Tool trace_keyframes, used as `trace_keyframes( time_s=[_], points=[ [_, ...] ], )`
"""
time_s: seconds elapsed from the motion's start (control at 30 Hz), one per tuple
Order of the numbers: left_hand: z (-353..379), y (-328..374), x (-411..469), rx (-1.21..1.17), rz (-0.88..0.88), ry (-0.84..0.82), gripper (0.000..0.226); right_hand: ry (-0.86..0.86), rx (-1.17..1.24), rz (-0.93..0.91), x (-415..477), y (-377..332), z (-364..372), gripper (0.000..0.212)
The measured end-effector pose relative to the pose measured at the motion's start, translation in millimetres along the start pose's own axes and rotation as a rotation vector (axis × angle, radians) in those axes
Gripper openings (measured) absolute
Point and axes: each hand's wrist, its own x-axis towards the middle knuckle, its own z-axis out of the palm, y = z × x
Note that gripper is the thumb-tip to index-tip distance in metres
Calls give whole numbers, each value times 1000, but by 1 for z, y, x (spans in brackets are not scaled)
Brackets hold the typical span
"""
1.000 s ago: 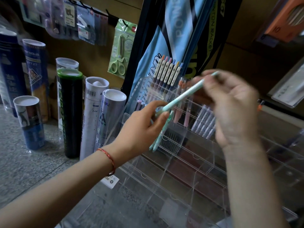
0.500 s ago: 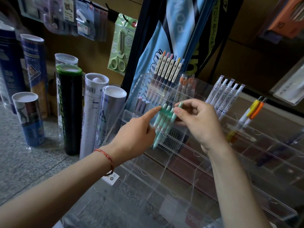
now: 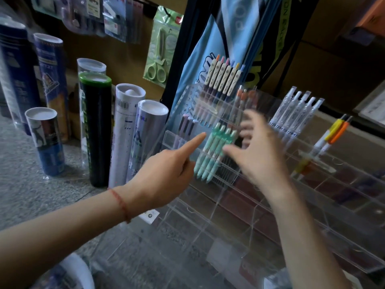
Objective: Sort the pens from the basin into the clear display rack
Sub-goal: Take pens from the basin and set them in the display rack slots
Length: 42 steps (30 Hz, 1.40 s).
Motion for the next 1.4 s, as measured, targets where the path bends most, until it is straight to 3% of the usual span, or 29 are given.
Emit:
trace_keyframes(
  time_s=[0.07, 0.13, 0.2, 0.27, 0.3, 0.37, 0.43, 0.53, 0.67, 0.77, 0.87, 0.93, 1.0, 1.17, 1.3, 1.4],
  points=[
    [-13, -15, -34, 68, 39, -40, 50, 293, 92, -206, -10, -17, 2, 42],
    [-27, -38, -78, 90, -79, -137, 38, 368, 214, -394, -26, -37, 16, 18],
    [-41, -65, -131, 60, -326, -232, 26, 67, 427, -414, -55, -58, 55, 13],
    [-52, -88, -188, -21, -645, -221, 16, -453, 536, -290, -101, -76, 108, 14],
    [-57, -98, -216, -82, -836, -149, 19, -691, 525, -236, -127, -81, 135, 14],
    [-67, -113, -266, -242, -1234, 68, 25, -1013, 475, -177, -177, -85, 188, 14],
    [-78, -118, -306, -371, -1518, 291, 25, -1172, 436, -146, -215, -88, 225, 16],
    [-80, -112, -350, -427, -1701, 451, 24, -1242, 389, 2, -253, -92, 255, 8],
    [-55, -98, -381, -541, -1849, 436, 24, -1294, 148, -147, -293, -100, 276, 17],
    [-39, -97, -387, -538, -1859, 355, 18, -1353, -59, -198, -316, -108, 289, 27],
    [-35, -101, -389, -471, -1831, 319, 21, -1181, -227, -318, -342, -118, 298, 28],
    [-34, -105, -392, -474, -1849, 336, 25, -1100, -235, -300, -352, -124, 303, 12],
    [-32, -109, -398, -483, -1875, 346, 26, -1128, -207, -279, -359, -129, 305, 23],
    [-27, -115, -406, -492, -1905, 347, 17, -1056, -323, -334, -360, -130, 313, 27],
    [-29, -116, -405, -541, -1874, 310, 16, -1141, -363, -297, -345, -136, 319, 46],
    [-30, -114, -402, -529, -1860, 264, 22, -1188, -395, -295, -327, -143, 310, 41]
  ],
)
